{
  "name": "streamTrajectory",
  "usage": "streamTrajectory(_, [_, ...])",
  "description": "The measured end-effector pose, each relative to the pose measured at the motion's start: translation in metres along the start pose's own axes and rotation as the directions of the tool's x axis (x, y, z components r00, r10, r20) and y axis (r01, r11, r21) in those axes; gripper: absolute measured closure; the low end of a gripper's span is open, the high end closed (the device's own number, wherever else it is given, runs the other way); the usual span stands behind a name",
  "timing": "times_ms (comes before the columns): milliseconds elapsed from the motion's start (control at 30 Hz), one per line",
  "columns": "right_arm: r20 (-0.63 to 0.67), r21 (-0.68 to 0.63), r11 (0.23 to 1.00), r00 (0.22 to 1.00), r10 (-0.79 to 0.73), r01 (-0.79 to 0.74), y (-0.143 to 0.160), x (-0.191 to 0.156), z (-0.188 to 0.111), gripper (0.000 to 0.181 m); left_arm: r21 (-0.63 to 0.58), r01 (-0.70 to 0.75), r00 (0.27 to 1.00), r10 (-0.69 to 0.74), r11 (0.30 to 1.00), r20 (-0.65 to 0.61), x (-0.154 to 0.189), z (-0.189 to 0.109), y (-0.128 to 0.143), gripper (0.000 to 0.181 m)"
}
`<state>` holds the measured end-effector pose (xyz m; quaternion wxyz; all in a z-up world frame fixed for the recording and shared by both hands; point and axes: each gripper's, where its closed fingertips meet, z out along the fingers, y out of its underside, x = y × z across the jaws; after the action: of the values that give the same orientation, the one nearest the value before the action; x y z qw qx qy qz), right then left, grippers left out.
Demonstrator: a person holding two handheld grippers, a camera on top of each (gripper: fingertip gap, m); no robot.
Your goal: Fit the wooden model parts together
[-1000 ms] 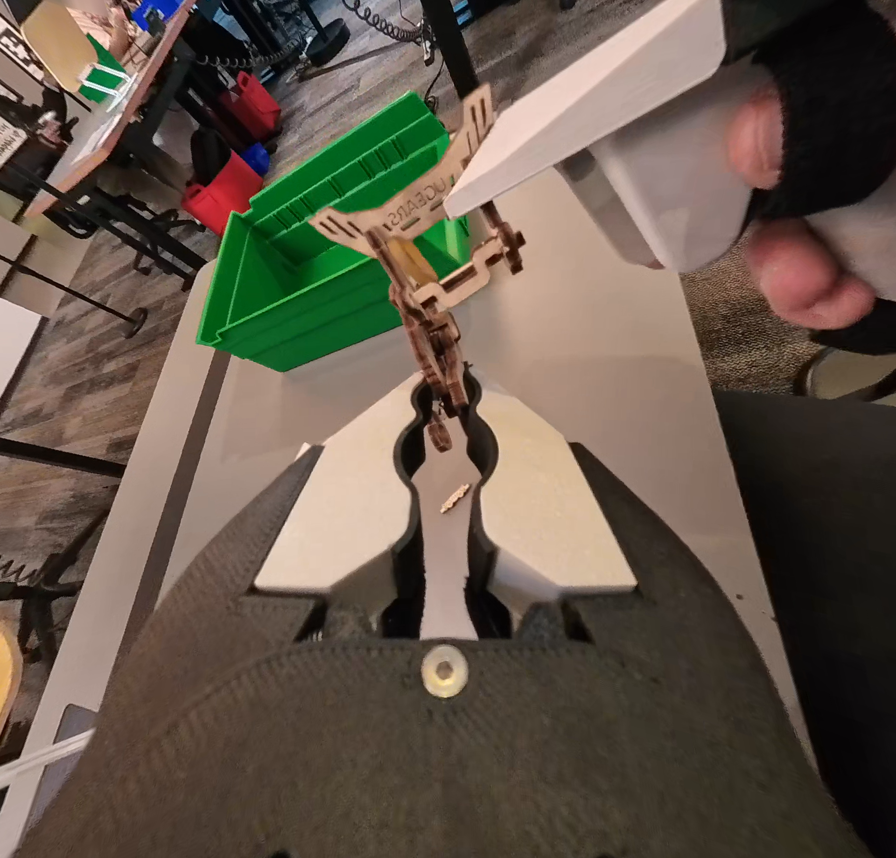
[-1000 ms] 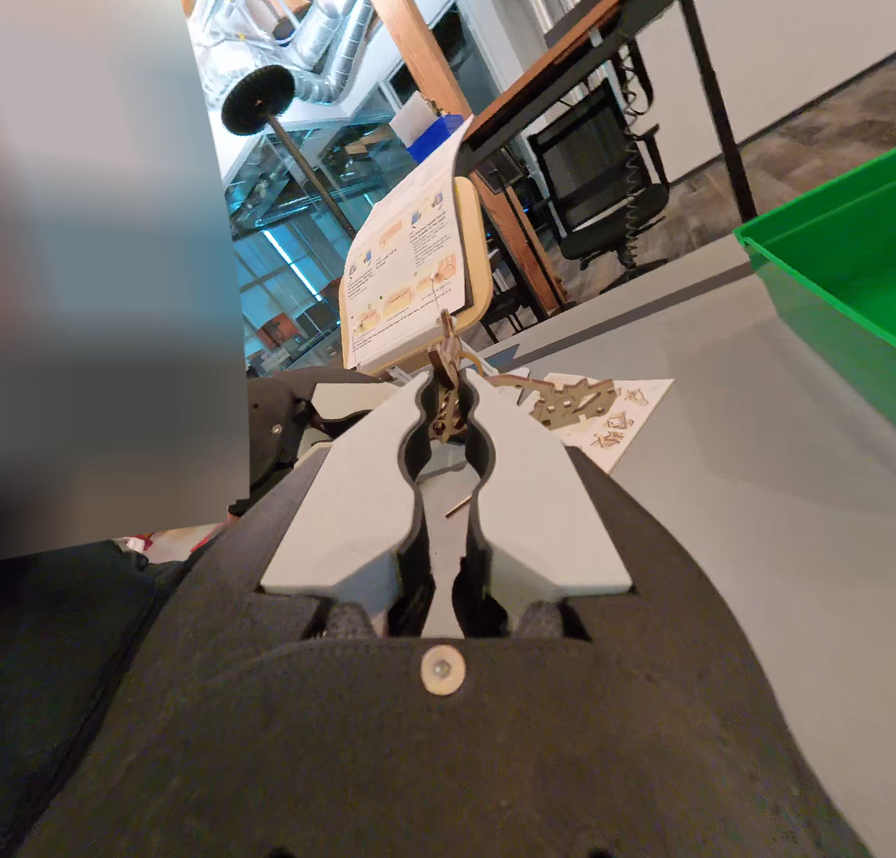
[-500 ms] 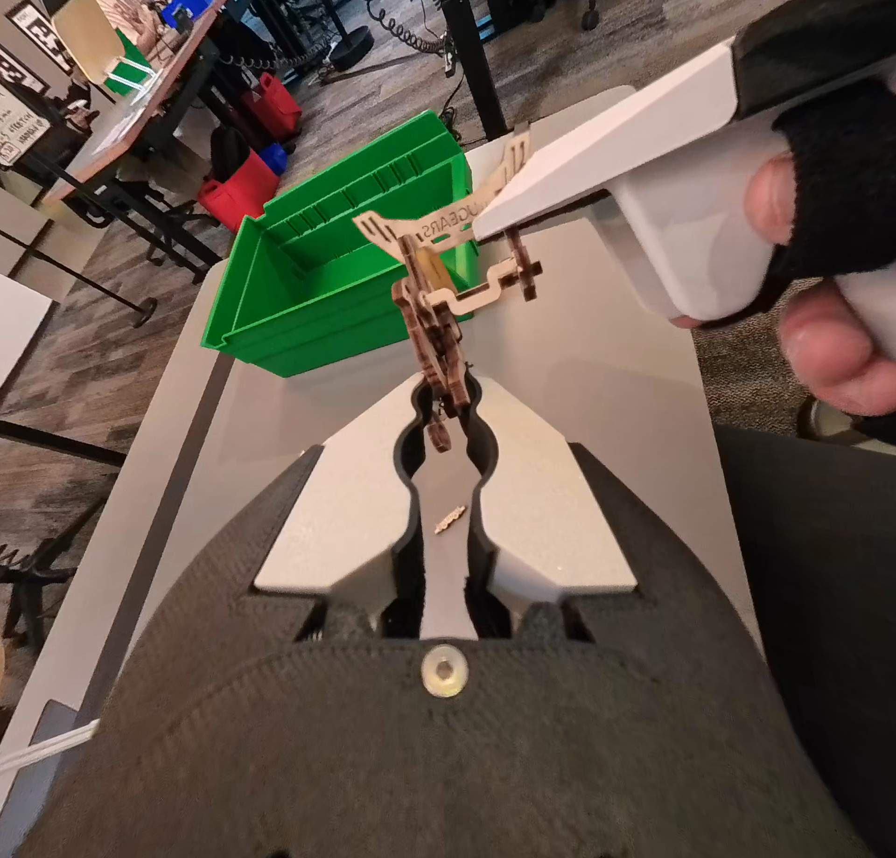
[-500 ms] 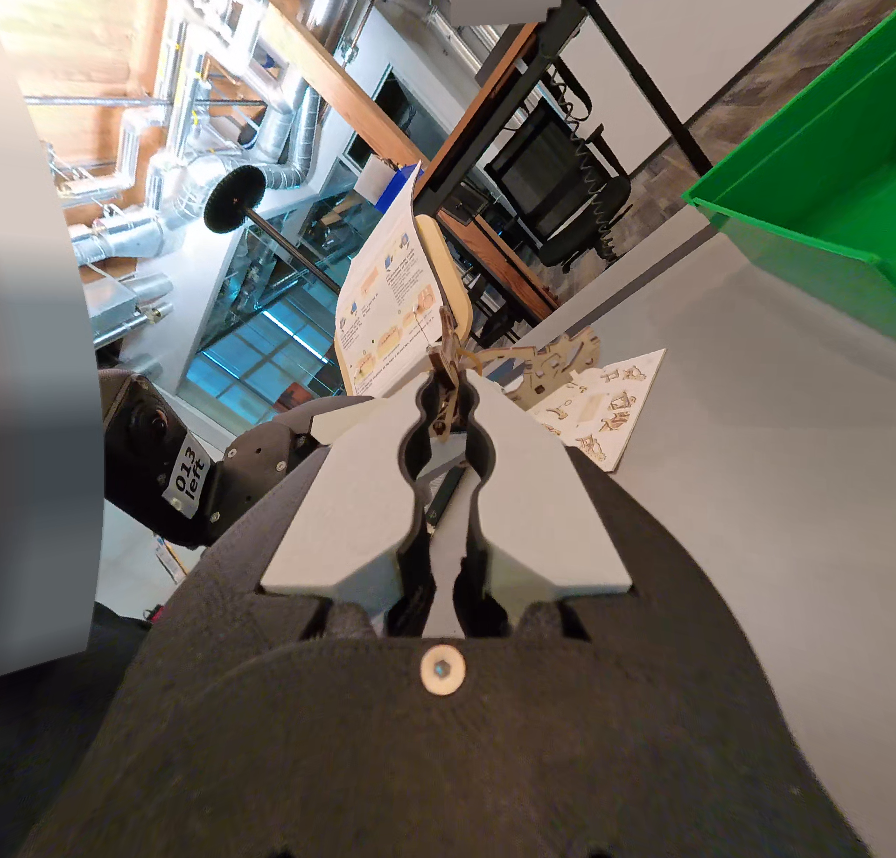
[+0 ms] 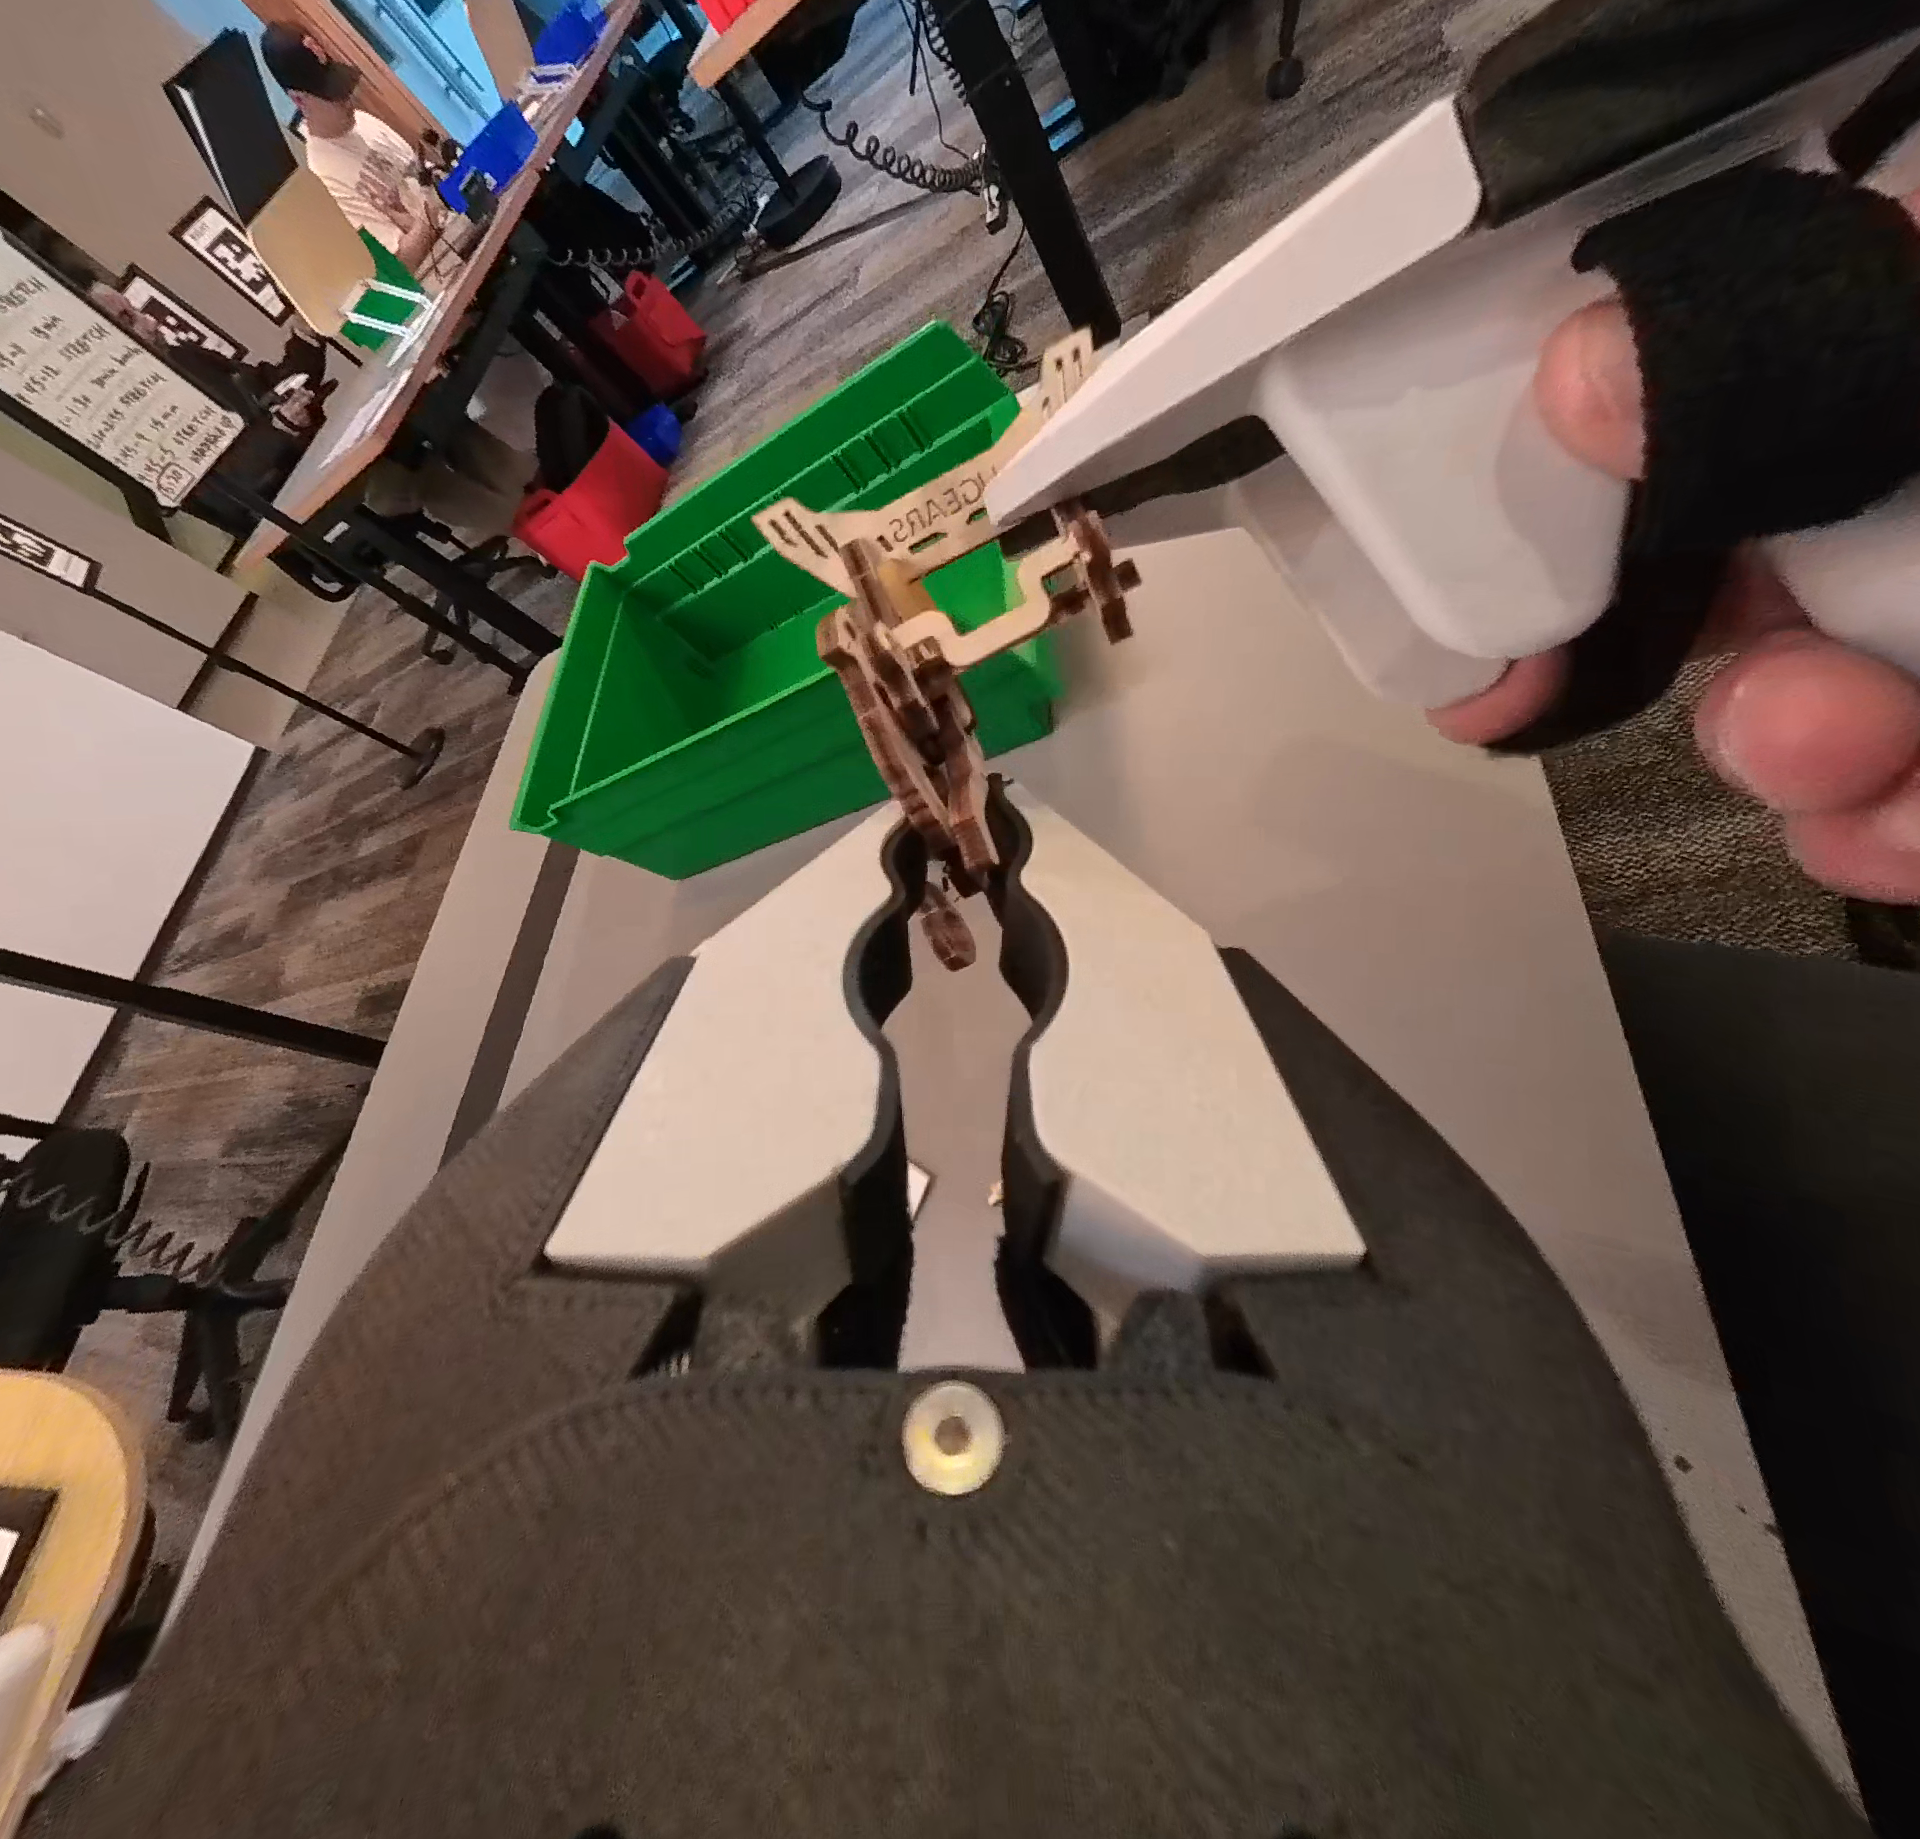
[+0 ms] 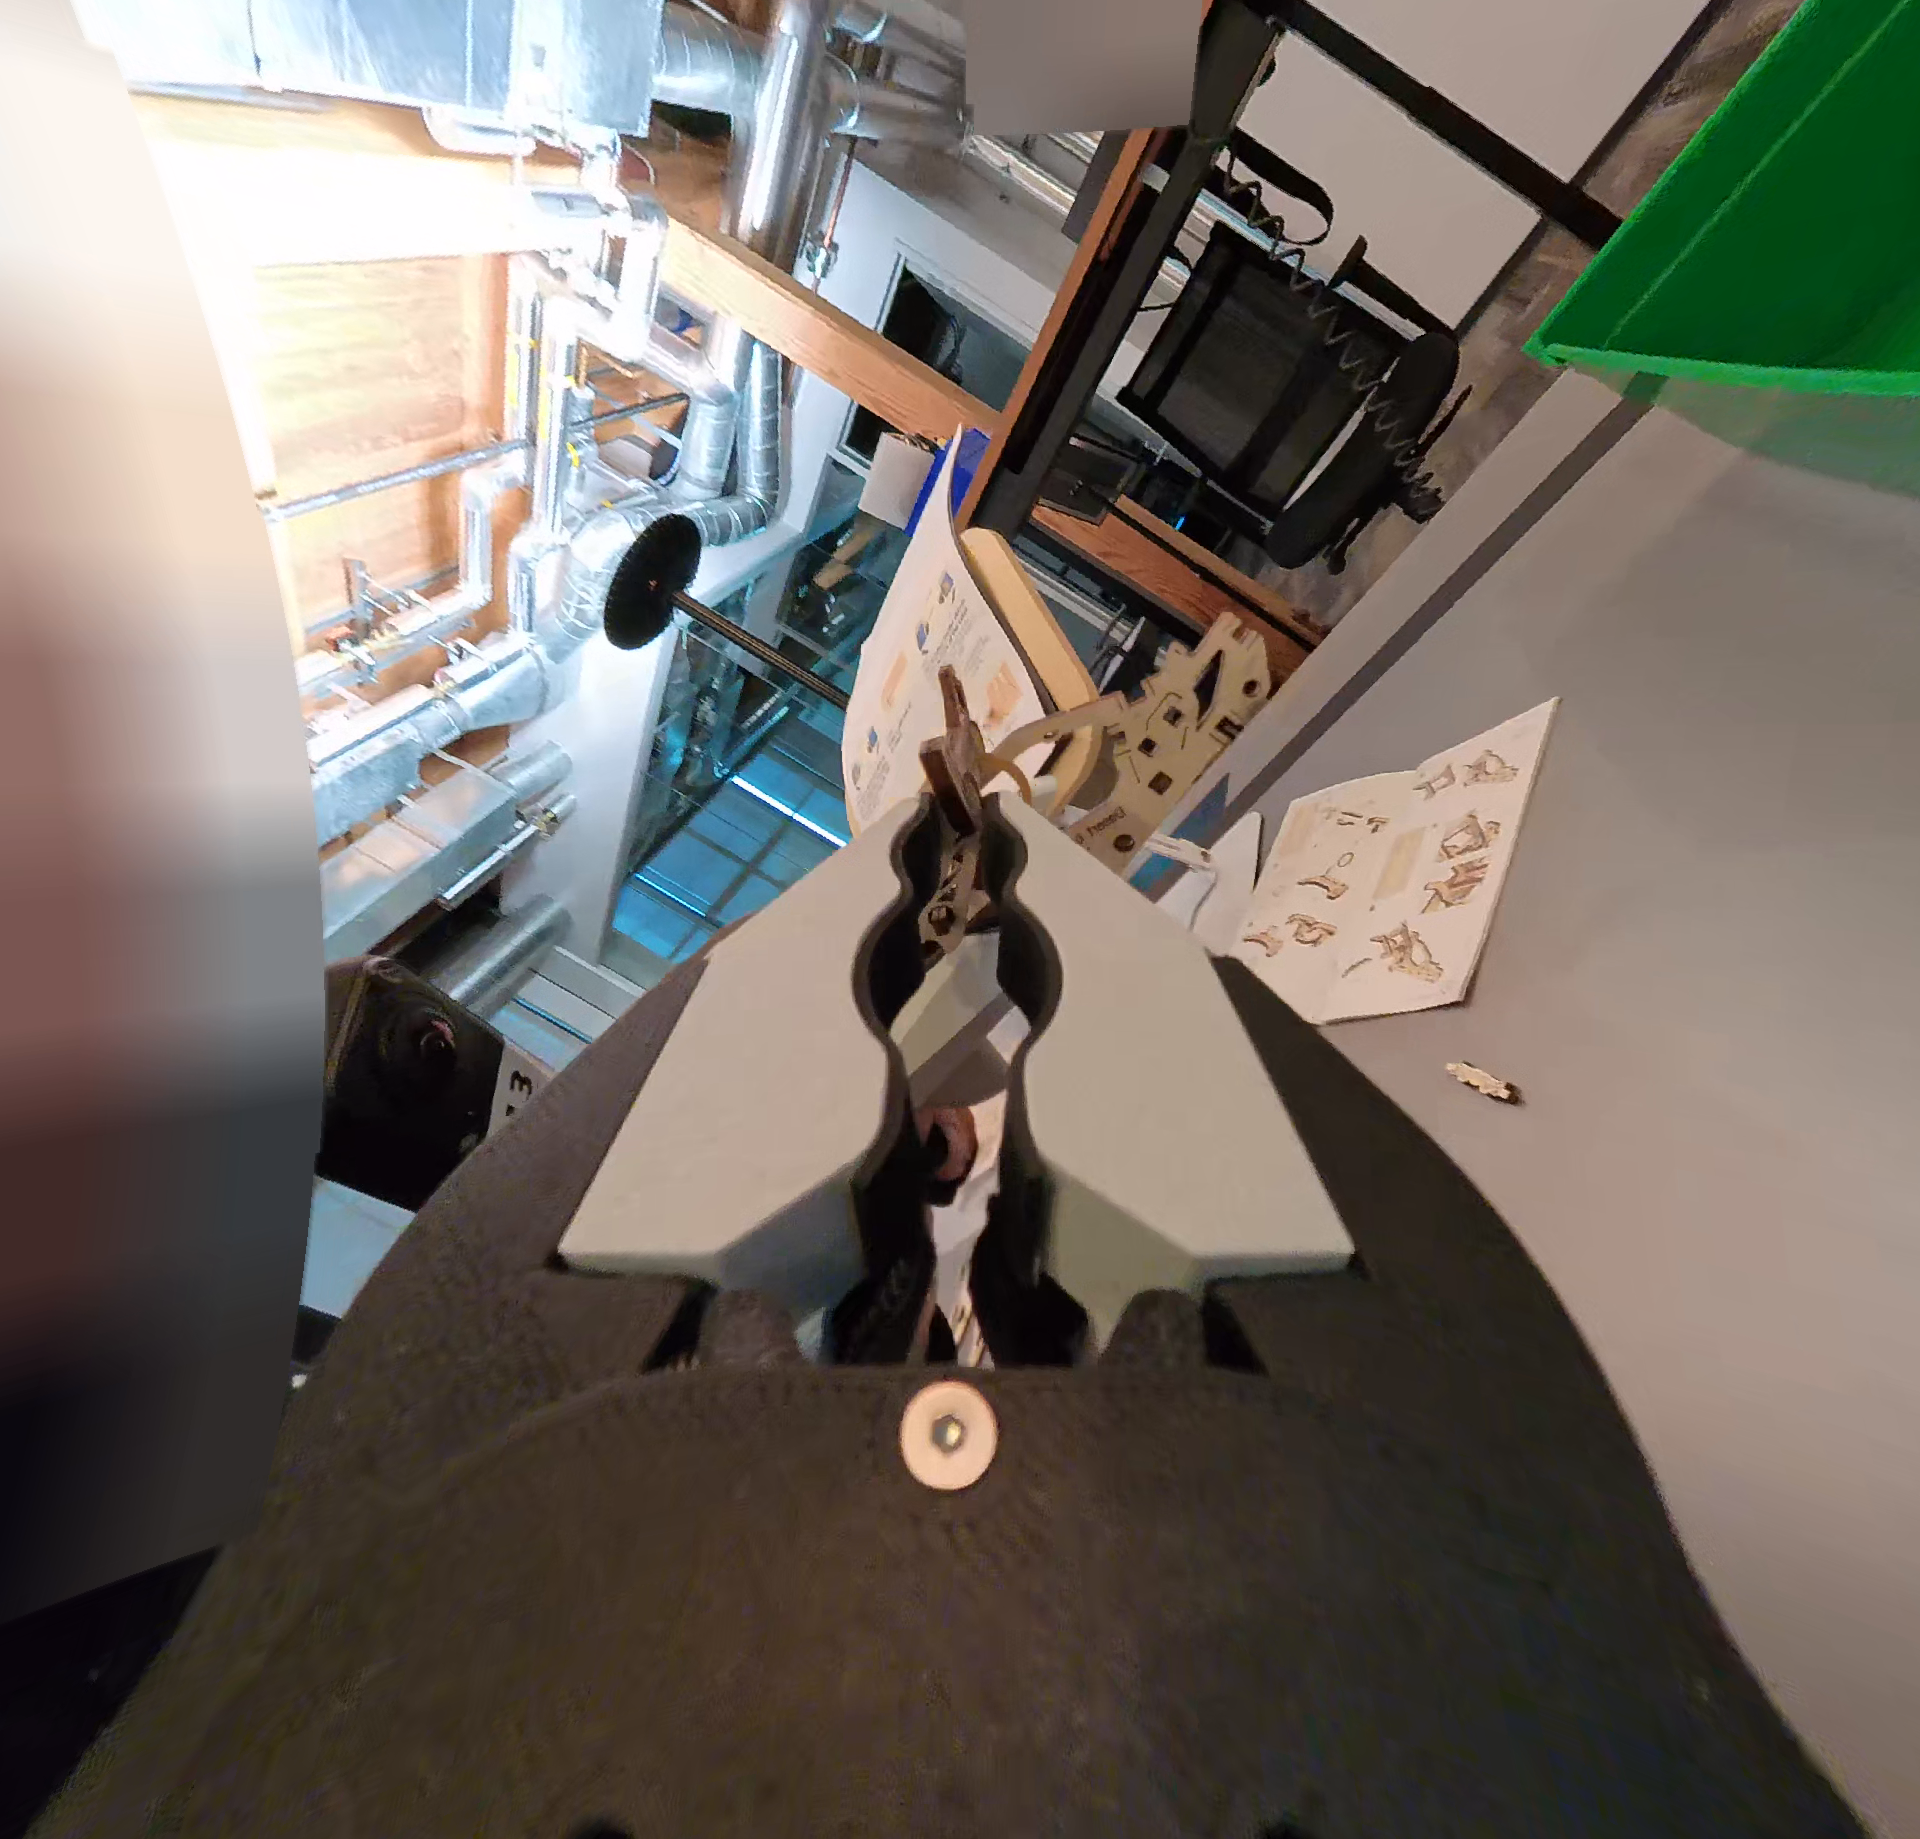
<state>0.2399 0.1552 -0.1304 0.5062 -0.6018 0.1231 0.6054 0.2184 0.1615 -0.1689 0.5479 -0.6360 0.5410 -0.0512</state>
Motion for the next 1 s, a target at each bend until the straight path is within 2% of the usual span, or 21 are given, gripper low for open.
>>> streamTrajectory(233, [0.058,0.077,0.992,0.994,0.091,-0.095,-0.006,0.001,-0.001,0.177,0.021,-0.006,1.000,0.006,1.000,0.023,0.000,0.002,-0.006,0.173])
streamTrajectory(667, [0.040,0.170,0.984,0.998,0.056,-0.062,-0.017,-0.004,-0.001,0.177,0.038,-0.030,0.998,0.028,0.999,0.056,0.001,0.006,-0.013,0.173])
streamTrajectory(1000, [0.015,0.194,0.980,0.999,0.050,-0.052,-0.020,0.007,-0.007,0.177,0.025,0.035,0.999,-0.036,0.999,0.038,0.006,0.010,-0.010,0.173])
